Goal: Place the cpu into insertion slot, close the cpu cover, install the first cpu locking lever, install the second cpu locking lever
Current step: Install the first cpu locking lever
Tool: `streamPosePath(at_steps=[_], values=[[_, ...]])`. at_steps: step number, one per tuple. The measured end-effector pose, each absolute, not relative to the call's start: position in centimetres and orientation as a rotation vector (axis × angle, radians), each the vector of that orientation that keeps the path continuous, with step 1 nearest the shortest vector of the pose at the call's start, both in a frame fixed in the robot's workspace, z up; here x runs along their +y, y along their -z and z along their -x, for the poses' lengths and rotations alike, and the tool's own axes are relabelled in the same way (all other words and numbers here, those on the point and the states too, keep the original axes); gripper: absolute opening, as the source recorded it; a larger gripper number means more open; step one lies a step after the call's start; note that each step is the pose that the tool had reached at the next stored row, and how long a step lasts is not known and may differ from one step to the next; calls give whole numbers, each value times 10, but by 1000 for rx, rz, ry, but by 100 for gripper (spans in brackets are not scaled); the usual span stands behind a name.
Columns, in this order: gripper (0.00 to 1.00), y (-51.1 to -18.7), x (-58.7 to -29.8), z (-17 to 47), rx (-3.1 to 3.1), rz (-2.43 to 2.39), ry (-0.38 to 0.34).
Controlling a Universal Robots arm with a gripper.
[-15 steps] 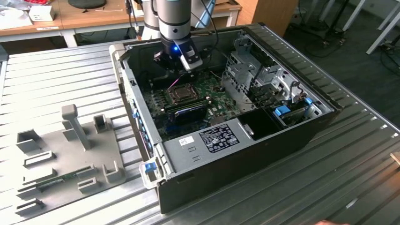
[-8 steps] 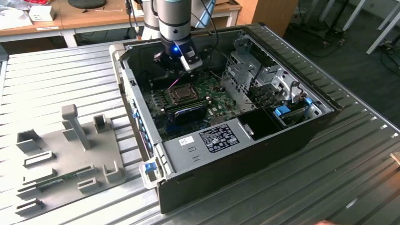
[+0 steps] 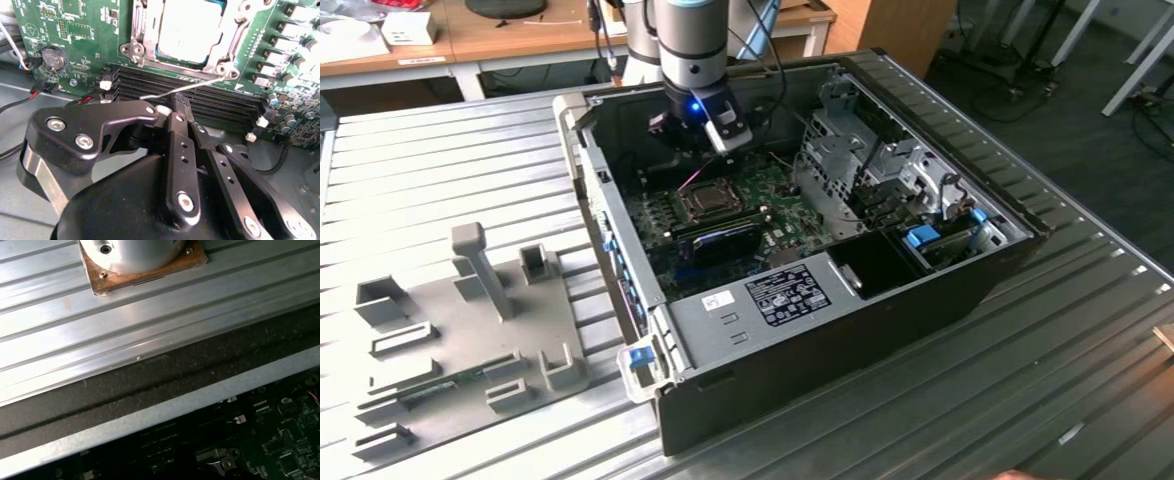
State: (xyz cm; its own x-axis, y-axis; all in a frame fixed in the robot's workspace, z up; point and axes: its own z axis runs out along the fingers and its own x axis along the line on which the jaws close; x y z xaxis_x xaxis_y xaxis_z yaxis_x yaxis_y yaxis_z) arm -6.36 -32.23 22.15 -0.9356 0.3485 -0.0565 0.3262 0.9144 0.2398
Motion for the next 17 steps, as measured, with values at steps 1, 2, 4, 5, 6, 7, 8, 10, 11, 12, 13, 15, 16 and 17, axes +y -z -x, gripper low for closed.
streamPosePath(at_steps=[1,2,4,5,6,7,8,10,11,12,13,15,16,17], values=[[11,-221,-322,64,2978,-526,-347],[11,-221,-322,64,2978,-526,-347],[11,-221,-322,63,2978,-526,-348],[11,-221,-322,63,2977,-526,-348],[11,-220,-322,62,2977,-526,-348],[11,-220,-322,61,2977,-526,-348],[11,-220,-322,60,2977,-526,-348],[11,-220,-322,59,2977,-526,-348],[11,-219,-322,58,2978,-526,-347],[11,-219,-322,58,2978,-526,-347],[11,-219,-322,58,2978,-526,-347],[11,-218,-322,57,2977,-526,-347],[11,-218,-322,57,2977,-526,-347],[11,-218,-322,57,2977,-526,-346]])
